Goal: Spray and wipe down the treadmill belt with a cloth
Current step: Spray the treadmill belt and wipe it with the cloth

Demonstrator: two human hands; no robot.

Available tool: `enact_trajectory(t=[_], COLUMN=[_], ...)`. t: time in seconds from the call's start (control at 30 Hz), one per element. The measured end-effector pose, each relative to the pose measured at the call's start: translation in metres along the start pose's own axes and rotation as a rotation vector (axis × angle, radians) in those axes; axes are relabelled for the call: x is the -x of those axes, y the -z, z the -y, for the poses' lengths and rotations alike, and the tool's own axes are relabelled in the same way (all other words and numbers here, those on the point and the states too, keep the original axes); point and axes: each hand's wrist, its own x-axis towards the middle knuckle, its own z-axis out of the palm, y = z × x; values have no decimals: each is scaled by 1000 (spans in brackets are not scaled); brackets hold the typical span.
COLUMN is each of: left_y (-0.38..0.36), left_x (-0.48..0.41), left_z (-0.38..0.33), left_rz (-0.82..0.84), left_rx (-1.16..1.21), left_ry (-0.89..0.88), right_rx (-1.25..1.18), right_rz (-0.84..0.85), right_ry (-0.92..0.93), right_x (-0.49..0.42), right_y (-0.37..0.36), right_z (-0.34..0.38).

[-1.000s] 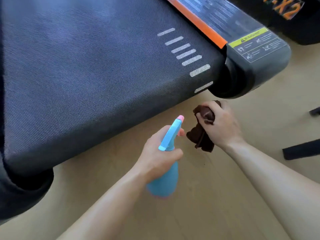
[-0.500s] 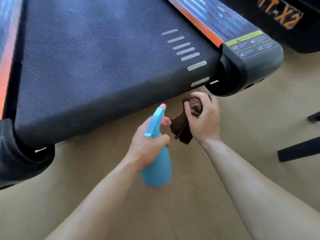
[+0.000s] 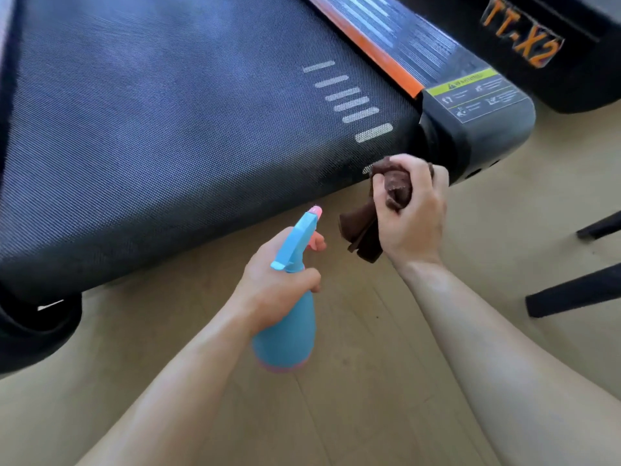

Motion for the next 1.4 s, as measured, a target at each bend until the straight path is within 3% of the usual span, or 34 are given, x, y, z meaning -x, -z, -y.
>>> enact_trajectory(t=[0.1,0.23,0.4,0.47,0.77,0.93,1.03,1.27,1.33,1.4], left_y=[9,25,41,44,49,45,42,41,39,37], left_x=[2,2,-4,-6,1,-1,-1,8,7,7], left_z=[-2,-12,-18,-18,-9,-7,-9,-9,-9,-11], left_rz=[-19,-33,-73,-87,-81,-81,-67,-59,-65,-66], left_rx=[26,30,37,48,89,90,80,89,82,79], left_ry=[-15,-74,-111,-125,-96,-89,-96,-88,-85,-90], right_rx=[21,139,157,229,259,116,168,56,4,-18], right_rz=[-62,-175,75,84,-238,5,-34,-290,-199,-6], right_ry=[46,-44,330,393,-13,183,183,-324,-220,-39], right_x=[-33,-47,-2,-17,-44,23,1,-22,5,32], right_y=[-22,-59,-65,-62,-54,-68,-61,-62,-67,-66], right_z=[11,26,34,27,6,21,8,15,25,30])
